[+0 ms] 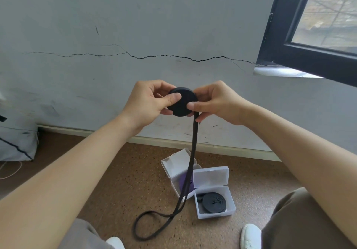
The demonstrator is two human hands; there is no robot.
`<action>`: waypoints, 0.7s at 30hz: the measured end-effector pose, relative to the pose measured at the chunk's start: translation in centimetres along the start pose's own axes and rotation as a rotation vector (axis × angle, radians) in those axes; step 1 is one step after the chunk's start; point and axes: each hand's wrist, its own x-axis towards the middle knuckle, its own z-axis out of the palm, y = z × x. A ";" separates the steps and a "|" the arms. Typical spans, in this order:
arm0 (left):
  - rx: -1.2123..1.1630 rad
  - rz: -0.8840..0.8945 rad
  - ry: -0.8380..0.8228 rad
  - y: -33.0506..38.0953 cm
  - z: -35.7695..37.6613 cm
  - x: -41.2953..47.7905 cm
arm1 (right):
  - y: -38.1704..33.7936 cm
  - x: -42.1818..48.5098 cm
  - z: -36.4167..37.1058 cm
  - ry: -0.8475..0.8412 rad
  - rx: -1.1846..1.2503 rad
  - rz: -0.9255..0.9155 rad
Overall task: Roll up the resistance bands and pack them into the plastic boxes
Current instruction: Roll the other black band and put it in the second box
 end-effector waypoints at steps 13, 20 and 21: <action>-0.550 -0.123 0.054 0.7 1.2 -0.1 | -1.0 0.1 0.4 0.134 0.304 -0.106; 0.369 0.080 -0.100 -1.9 -0.7 0.6 | 0.8 0.2 -0.4 0.038 -0.249 -0.037; 0.407 0.097 -0.143 -1.9 -0.6 0.5 | 1.0 0.2 -0.3 0.007 -0.329 -0.024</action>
